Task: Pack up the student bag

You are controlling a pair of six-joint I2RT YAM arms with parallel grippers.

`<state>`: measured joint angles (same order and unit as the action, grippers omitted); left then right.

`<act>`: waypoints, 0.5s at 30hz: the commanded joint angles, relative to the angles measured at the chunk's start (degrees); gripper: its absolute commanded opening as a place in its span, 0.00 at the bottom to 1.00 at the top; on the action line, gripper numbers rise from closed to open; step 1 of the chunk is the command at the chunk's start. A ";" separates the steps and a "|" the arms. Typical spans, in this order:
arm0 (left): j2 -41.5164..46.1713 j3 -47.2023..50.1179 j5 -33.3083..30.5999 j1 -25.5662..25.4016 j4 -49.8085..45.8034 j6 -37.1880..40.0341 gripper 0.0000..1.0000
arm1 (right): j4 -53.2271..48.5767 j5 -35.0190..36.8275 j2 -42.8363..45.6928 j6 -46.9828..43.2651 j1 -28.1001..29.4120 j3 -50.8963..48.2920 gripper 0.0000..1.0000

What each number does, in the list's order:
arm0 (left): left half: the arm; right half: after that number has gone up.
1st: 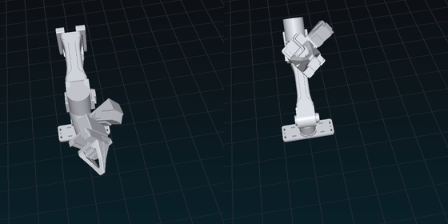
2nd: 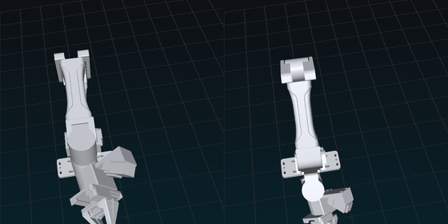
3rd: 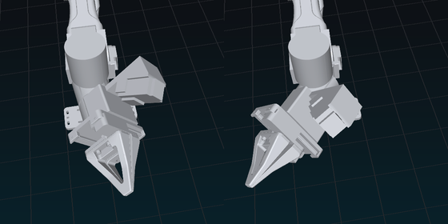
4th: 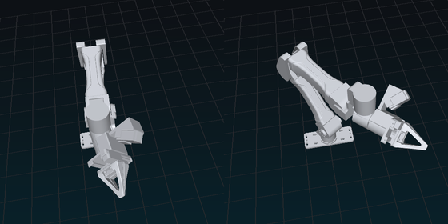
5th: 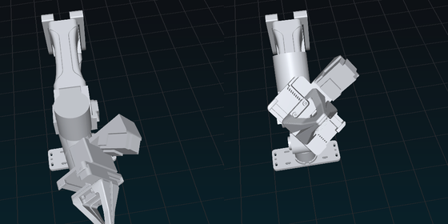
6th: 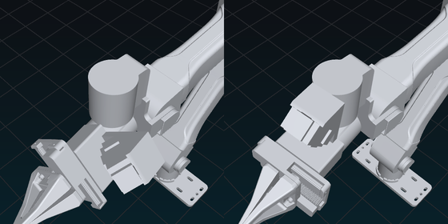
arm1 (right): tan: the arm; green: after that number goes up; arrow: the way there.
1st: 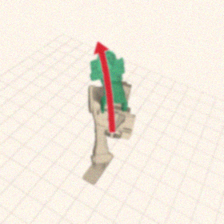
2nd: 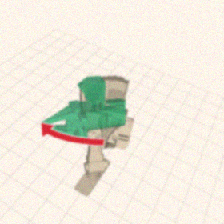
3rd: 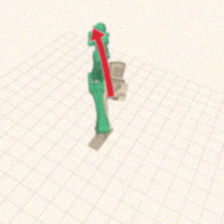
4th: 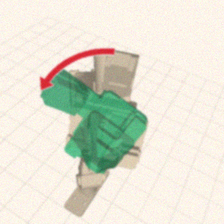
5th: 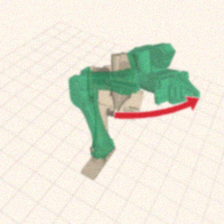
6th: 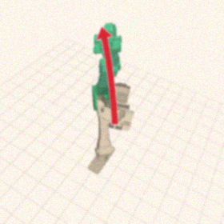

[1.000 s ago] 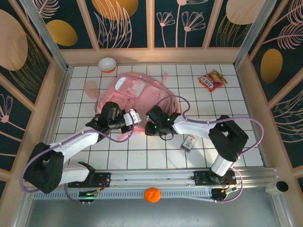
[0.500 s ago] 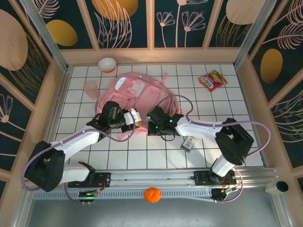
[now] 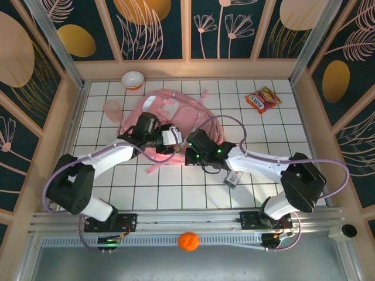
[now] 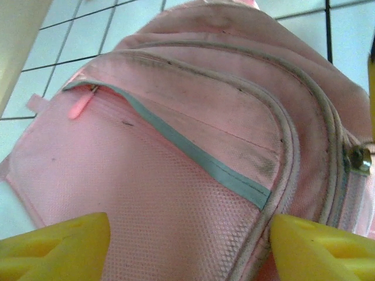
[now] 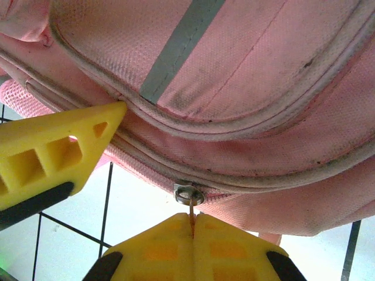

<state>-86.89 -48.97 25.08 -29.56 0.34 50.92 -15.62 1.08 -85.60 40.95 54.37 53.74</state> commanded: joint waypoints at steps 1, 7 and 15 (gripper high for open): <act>-2.19 -2.20 1.92 0.29 -7.36 7.52 0.73 | 1.53 1.30 1.95 -0.50 -0.49 -0.95 0.00; -5.57 -5.44 3.57 0.29 -11.16 11.22 0.75 | 2.21 0.87 2.02 -0.61 -0.44 -1.05 0.00; -9.87 -8.77 0.86 0.29 -10.91 10.81 0.51 | 3.38 0.89 3.07 0.07 -0.49 -2.64 0.00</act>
<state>-94.24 -55.53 27.51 -29.58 -8.49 59.68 -13.85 1.10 -85.43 40.82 54.30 52.10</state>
